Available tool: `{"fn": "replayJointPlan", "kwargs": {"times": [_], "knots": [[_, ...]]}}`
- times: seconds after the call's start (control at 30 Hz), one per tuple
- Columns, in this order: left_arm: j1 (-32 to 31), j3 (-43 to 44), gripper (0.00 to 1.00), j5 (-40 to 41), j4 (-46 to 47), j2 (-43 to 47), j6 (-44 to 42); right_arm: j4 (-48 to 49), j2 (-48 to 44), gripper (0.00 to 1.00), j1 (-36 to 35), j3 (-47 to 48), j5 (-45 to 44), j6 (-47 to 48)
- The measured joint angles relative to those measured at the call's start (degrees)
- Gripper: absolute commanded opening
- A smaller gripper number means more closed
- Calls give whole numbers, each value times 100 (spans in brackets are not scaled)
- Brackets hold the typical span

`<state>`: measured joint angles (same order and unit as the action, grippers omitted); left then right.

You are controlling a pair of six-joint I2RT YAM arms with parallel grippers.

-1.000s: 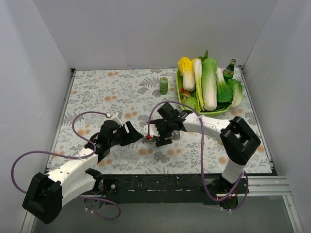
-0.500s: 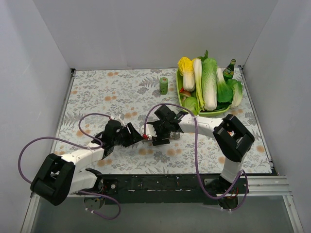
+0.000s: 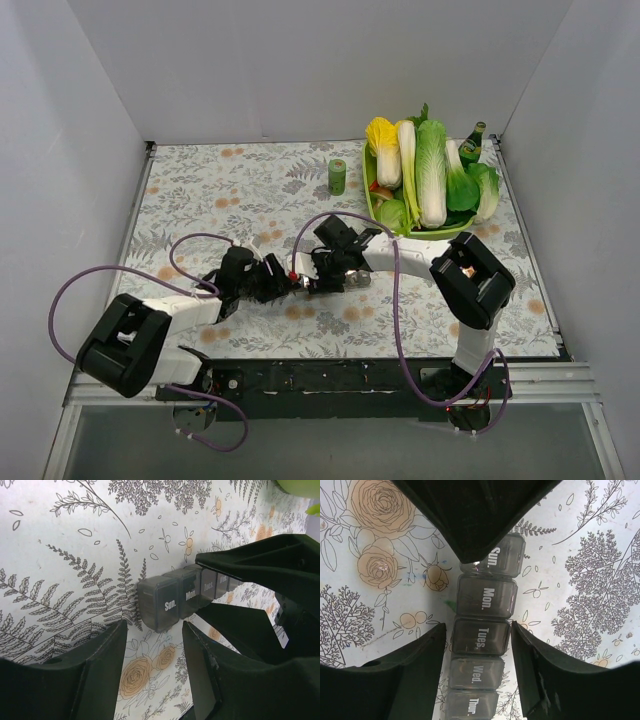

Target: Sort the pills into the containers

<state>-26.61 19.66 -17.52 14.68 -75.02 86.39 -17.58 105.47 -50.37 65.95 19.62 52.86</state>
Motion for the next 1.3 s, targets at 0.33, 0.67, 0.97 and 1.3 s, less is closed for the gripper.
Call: {"fn": "replayJointPlan", "kwargs": {"times": [0.33,0.67,0.97,1.3], "knots": [[4,111,38,-50,234,-356,39,-17,83,53,0,94,0,-175],[20,271,31,-57,157,-560,-13,-92,144,49,20,190,28,-372],[37,382,28,-55,131,-678,-66,-380,365,48,286,518,487,-664],[66,533,27,-83,142,-855,-79,-1078,772,60,538,1156,988,-920]]}}
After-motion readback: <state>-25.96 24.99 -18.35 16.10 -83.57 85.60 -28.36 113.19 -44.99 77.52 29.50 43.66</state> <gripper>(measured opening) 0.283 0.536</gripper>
